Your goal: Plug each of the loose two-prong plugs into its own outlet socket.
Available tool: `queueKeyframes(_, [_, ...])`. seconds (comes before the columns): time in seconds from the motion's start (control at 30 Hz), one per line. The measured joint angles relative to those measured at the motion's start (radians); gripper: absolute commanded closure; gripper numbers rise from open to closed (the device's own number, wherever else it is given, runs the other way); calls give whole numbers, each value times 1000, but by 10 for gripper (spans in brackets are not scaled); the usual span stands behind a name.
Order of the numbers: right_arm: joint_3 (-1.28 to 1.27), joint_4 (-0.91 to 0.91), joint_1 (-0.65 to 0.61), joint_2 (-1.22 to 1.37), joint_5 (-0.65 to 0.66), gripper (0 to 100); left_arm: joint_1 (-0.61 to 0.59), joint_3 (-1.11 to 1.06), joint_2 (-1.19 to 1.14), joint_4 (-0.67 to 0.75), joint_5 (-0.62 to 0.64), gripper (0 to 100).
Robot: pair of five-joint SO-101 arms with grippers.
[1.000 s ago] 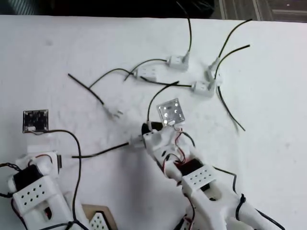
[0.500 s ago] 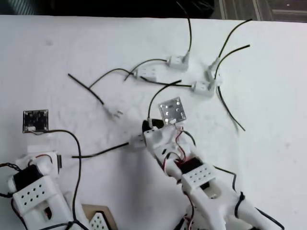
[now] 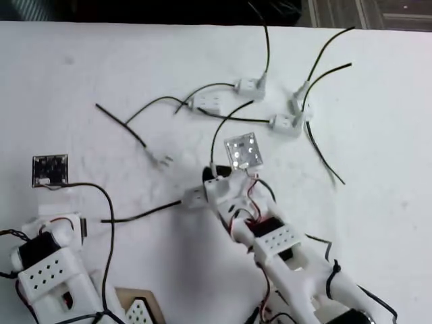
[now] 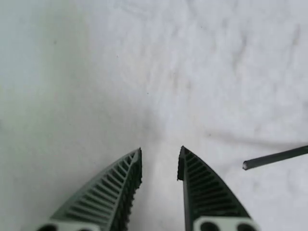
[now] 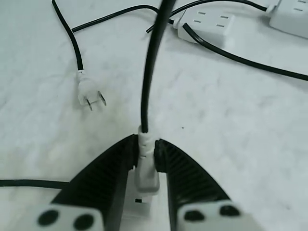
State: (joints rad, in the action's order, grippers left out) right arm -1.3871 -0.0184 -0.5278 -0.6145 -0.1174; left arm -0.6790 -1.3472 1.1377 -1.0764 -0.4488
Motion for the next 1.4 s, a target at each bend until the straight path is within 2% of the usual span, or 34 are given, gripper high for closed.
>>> queueKeyframes(0.17, [-11, 97, -49, -80, 0, 982, 0, 0, 0, 0, -2, 857])
queueKeyframes(0.33, [-12, 117, -57, -95, 0, 982, 0, 0, 0, 0, -6, 857])
queueKeyframes(0.67, [-8, -5, -37, -5, 0, 982, 0, 0, 0, 0, -6, 857])
queueKeyframes(1.4, [20, -46, -14, 60, 0, 982, 0, 0, 0, 0, -6, 857])
